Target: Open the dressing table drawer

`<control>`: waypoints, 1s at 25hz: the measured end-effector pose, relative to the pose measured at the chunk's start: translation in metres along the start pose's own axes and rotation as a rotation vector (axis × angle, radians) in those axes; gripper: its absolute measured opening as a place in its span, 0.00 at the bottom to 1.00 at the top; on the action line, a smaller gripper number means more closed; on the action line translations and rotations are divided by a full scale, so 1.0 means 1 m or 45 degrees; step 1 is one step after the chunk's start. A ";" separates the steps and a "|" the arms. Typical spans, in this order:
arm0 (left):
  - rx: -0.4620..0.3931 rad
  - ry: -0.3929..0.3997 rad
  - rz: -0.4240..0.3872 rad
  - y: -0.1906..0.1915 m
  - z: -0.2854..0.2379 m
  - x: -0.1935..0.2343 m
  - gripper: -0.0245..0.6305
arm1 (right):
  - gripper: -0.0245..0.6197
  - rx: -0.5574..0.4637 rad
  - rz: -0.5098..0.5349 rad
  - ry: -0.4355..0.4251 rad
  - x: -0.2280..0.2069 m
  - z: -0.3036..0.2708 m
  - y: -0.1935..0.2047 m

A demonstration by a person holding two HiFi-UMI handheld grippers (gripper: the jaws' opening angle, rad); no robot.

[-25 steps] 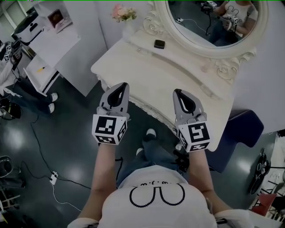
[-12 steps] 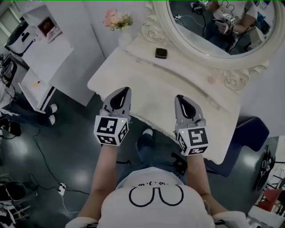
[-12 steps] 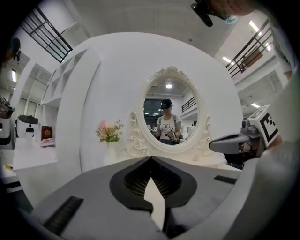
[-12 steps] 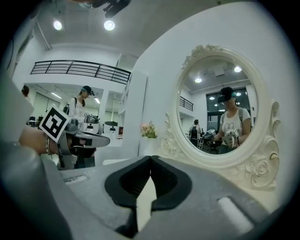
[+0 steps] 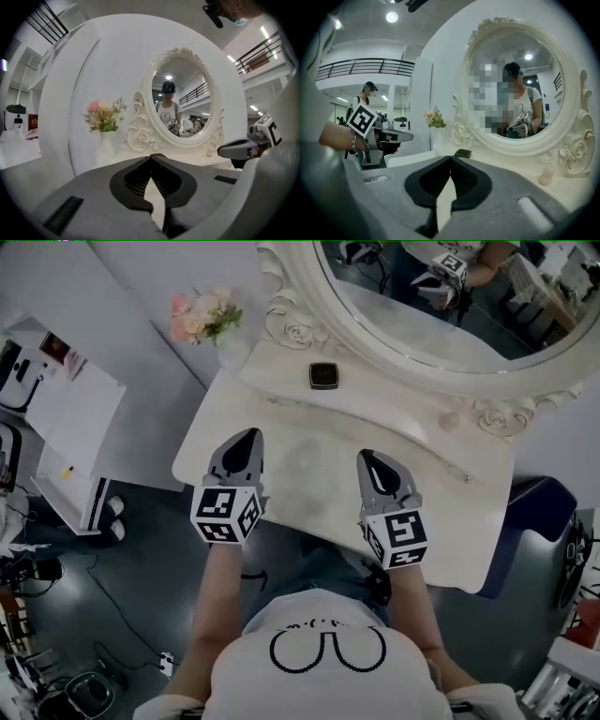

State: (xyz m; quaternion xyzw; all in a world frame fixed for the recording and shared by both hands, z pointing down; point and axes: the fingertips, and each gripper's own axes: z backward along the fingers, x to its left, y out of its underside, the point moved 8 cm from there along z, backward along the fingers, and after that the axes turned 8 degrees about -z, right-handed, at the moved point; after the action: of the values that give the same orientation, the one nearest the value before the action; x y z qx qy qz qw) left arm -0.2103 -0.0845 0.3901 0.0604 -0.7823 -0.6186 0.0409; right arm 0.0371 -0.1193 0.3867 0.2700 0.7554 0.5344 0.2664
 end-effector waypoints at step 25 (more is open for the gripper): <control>0.408 0.205 -0.031 0.081 -0.125 0.054 0.32 | 0.03 0.231 -0.236 0.293 -0.023 -0.053 0.048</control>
State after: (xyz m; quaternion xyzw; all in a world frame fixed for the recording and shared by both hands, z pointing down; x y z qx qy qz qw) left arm -0.2498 -0.1942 0.4977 0.1251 -0.8642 -0.4797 0.0859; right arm 0.0232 -0.1567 0.4504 0.1594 0.8477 0.4645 0.2008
